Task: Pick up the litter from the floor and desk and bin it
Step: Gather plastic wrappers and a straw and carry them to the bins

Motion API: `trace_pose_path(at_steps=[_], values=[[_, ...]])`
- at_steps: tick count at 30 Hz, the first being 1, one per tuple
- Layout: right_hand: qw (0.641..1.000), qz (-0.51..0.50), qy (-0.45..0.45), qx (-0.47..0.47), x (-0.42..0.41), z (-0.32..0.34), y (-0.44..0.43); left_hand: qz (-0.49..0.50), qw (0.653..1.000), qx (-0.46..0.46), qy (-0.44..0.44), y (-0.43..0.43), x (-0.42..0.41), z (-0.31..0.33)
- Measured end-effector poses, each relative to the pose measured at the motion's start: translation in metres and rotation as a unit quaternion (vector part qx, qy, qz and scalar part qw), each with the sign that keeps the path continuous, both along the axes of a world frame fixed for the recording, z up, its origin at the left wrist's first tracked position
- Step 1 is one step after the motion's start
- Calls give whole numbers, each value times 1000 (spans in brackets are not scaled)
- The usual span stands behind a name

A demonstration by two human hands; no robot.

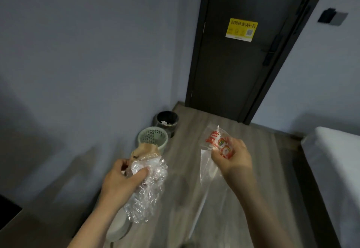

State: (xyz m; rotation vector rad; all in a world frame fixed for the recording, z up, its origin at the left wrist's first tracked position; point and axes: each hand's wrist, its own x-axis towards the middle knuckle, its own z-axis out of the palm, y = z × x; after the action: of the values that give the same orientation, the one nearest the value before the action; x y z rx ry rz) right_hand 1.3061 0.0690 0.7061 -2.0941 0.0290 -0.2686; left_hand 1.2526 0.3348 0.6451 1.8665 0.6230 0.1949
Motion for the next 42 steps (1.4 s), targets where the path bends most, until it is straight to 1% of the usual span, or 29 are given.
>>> trace_pose_path(at_steps=[4,8,12,16,22,30,38,42], values=[[1000,17,-10,-15,76,-12,9,32,999,3,-8,12,70,-9],[999,30,-17,-36,164,-14,11,40,999,27,-3,18,149,-8],[999,45,-11,-21,244,-9,11,47,998,48,11,22,221,1],[998,60,7,-13,316,-13,17,49,997,54,20,26,276,-3],[995,83,47,-26,404,-31,46,67,995,62,29,52,355,-17],[992,76,82,-55,520,-48,101,50,996,51,51,107,479,-41],[991,52,95,-84,608,-68,144,14,994,24,103,151,575,-51],[990,57,111,-68,643,-78,151,4,992,8,122,158,607,-59]])
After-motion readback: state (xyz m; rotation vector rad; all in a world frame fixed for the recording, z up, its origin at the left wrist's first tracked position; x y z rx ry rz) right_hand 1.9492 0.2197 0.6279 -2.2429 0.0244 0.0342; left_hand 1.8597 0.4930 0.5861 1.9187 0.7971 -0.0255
